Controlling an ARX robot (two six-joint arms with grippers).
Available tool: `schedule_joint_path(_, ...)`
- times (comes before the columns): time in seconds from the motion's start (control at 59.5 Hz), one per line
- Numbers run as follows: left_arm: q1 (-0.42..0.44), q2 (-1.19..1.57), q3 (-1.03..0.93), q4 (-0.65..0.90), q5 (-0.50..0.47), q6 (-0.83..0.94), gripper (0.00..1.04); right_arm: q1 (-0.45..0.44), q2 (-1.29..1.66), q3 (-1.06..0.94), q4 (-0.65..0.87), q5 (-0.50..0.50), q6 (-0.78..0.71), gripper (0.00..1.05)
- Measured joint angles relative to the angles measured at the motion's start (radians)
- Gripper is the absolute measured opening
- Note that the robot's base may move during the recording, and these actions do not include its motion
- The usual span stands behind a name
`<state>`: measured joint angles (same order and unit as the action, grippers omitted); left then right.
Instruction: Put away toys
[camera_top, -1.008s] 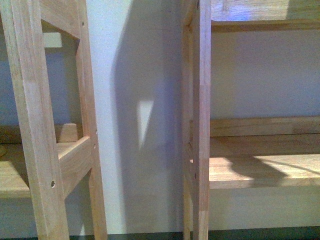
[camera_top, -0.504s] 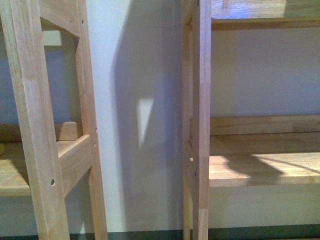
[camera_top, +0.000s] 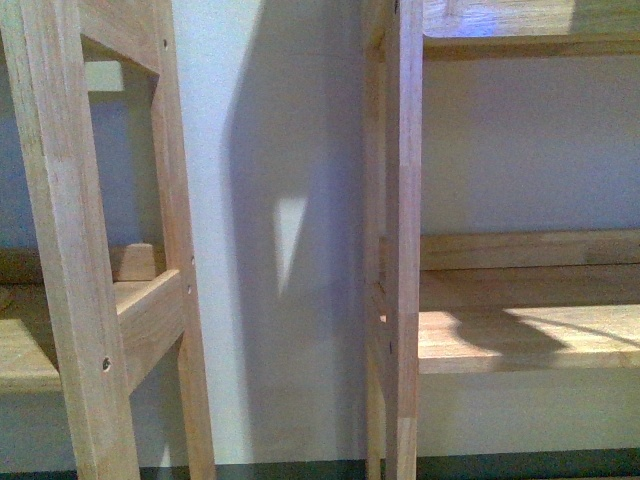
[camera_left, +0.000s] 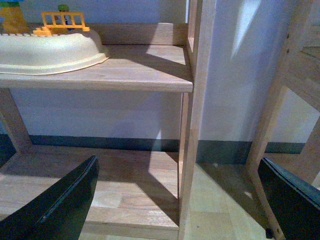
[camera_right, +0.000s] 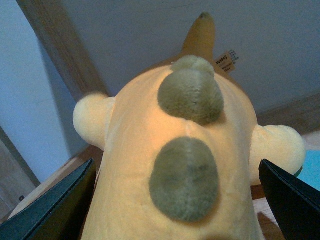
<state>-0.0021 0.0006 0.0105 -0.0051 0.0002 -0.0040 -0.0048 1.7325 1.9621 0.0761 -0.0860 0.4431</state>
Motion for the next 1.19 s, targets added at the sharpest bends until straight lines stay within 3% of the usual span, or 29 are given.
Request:
schedule_joint_path(0.353,0.0,0.0,0.0,0.0,0.0,0.0,0.98,0.008,-0.095,-0.07,0.137,0.061,-0.123,0.98)
schedule_joint_path(0.571,0.0,0.0,0.0,0.0,0.0,0.0,0.98,0.021,-0.244,-0.217,0.26,0.15,-0.225,0.98)
schedule_joint_path(0.89,0.0,0.0,0.0,0.0,0.0,0.0,0.98,0.002,-0.605,-0.641,0.345,0.284,-0.304,0.98)
schedule_joint_path(1.193,0.0,0.0,0.0,0.0,0.0,0.0,0.98,-0.078,-1.046,-1.077,0.367,0.333,-0.383,0.98)
